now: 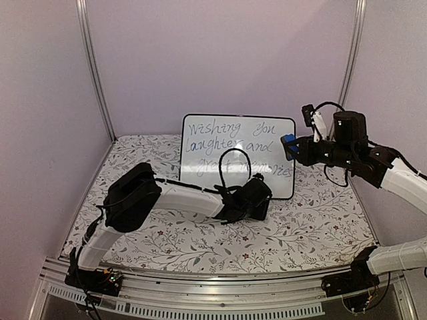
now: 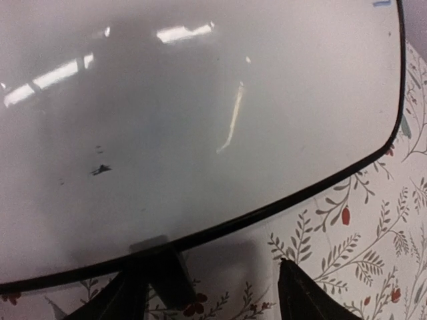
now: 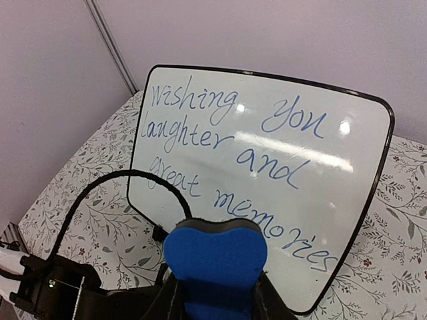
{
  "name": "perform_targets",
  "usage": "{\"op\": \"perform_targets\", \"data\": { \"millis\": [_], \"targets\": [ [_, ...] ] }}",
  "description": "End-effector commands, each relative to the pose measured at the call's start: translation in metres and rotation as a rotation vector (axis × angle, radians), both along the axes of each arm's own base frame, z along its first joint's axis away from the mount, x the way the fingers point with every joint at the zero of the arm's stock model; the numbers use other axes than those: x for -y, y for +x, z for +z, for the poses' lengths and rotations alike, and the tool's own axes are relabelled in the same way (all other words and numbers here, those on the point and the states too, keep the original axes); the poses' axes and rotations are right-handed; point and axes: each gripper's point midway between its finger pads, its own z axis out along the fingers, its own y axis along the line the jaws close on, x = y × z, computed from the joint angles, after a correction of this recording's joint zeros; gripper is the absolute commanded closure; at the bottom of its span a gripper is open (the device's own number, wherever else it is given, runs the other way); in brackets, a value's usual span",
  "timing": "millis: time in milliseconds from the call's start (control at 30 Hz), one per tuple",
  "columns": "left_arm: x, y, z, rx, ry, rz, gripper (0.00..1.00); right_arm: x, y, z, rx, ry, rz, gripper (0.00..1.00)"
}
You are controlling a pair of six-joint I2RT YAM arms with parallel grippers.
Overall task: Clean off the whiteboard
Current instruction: Move the whiteboard to the center of the board.
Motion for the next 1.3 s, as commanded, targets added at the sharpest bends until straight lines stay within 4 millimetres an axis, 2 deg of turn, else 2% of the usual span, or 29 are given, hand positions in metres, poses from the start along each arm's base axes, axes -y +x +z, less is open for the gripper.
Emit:
{"op": "perform_targets", "data": {
  "millis": [0,233,367,567,700,1000,1267],
  "targets": [
    [-0.012,-0.011,0.013,0.016,0.028,-0.029,0.27,0.007,0.0,0.025,0.057,0.009,-0.025,0.83],
    [-0.035,-0.019,0.026,0.023,0.039,-0.044,0.07,0.009,-0.002,0.033,0.079,0.012,-0.024,0.83],
    [-0.055,-0.021,0.038,0.037,0.059,-0.036,0.0,0.008,-0.004,0.03,0.068,0.011,-0.015,0.83],
    [-0.113,-0.014,0.049,0.002,0.038,0.054,0.0,0.011,-0.006,0.028,0.073,-0.001,-0.022,0.82],
    [-0.14,-0.012,0.053,0.009,0.023,0.09,0.0,0.008,-0.005,0.029,0.066,0.002,-0.011,0.82],
    [-0.172,-0.007,0.056,0.008,0.011,0.142,0.0,-0.01,0.002,0.011,0.001,0.009,0.049,0.83],
    [-0.191,0.013,0.069,0.029,-0.047,0.178,0.0,-0.013,0.002,-0.003,-0.023,0.0,0.062,0.83]
  ]
}}
